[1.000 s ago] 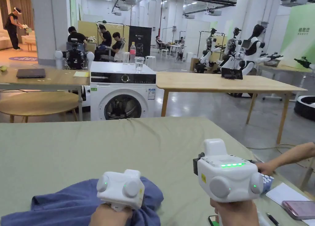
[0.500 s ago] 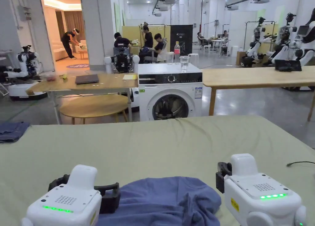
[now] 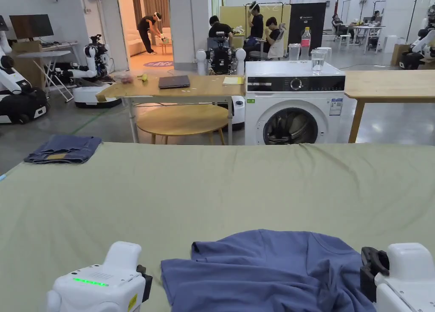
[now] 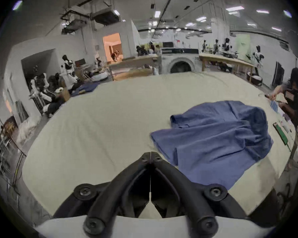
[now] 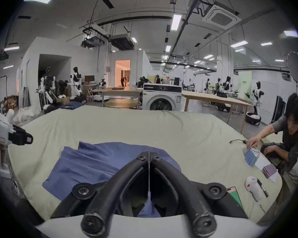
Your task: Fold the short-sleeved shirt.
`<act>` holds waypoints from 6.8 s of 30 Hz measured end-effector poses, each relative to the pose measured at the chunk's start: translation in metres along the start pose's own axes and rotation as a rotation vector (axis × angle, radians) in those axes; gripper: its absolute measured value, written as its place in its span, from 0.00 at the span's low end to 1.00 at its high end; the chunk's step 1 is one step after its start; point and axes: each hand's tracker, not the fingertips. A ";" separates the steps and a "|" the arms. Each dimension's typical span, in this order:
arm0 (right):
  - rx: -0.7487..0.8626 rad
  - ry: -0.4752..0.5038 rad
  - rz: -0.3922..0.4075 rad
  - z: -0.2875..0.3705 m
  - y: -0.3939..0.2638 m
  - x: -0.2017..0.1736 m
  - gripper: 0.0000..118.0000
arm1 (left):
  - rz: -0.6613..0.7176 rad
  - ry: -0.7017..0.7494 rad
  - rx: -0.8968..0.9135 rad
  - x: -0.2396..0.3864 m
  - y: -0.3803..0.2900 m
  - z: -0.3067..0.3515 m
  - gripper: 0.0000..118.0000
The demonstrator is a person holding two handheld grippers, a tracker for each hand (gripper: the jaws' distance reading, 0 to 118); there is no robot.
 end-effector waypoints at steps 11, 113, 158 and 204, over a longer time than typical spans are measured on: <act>-0.095 -0.064 -0.025 -0.029 -0.015 0.068 0.00 | -0.133 0.061 -0.191 0.008 0.024 -0.164 1.00; 0.140 0.008 0.007 0.066 0.013 -0.020 0.87 | 0.135 0.075 0.386 0.014 -0.022 0.138 0.95; -0.161 0.066 0.034 -0.054 -0.023 -0.040 0.00 | 0.132 -0.028 -0.060 -0.072 -0.113 0.018 0.00; 0.019 0.085 0.102 -0.109 0.188 0.055 0.01 | 0.227 0.081 0.292 -0.074 0.102 0.039 0.00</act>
